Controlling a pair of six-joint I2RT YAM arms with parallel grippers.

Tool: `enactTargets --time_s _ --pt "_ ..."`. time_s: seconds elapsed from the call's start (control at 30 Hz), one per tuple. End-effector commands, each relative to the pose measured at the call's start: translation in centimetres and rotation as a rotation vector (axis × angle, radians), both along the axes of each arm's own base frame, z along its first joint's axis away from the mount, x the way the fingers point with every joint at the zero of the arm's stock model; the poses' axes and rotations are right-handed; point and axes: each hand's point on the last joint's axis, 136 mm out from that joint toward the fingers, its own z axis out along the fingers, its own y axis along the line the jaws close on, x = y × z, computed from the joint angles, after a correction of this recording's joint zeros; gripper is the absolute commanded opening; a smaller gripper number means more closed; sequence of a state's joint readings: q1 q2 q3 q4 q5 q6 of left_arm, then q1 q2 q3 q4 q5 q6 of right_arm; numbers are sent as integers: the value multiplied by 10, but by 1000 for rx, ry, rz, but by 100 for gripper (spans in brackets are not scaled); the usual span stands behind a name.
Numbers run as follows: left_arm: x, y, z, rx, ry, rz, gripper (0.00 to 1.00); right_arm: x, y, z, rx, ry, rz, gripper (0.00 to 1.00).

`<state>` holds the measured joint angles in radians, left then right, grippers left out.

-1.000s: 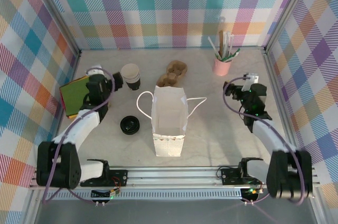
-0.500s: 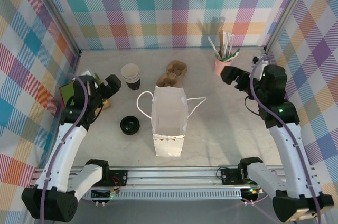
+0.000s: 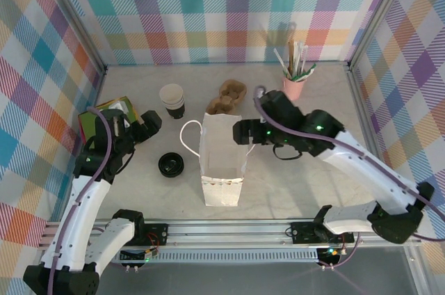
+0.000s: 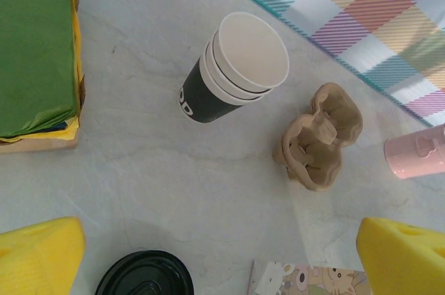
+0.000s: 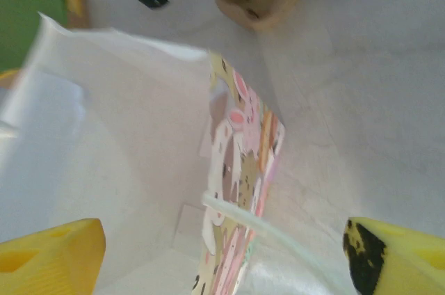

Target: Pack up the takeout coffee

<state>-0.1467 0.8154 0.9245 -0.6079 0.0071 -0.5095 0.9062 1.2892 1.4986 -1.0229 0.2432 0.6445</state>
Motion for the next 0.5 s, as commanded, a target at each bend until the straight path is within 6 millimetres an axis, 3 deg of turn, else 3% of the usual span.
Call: enactTargets --time_s 0.0,0.13,0.27,0.47 --pt "-7 -3 1 12 -4 -24 100 -2 -10 -9 -89 20 -61 77" --pt "-9 -4 -2 12 8 -32 100 -3 2 -23 -123 48 -41 59" --pt "-9 -5 -1 10 5 -36 100 -1 1 -26 -149 41 -47 52" --pt "-8 -4 -2 12 5 -30 100 6 -2 -29 -189 20 -49 27"
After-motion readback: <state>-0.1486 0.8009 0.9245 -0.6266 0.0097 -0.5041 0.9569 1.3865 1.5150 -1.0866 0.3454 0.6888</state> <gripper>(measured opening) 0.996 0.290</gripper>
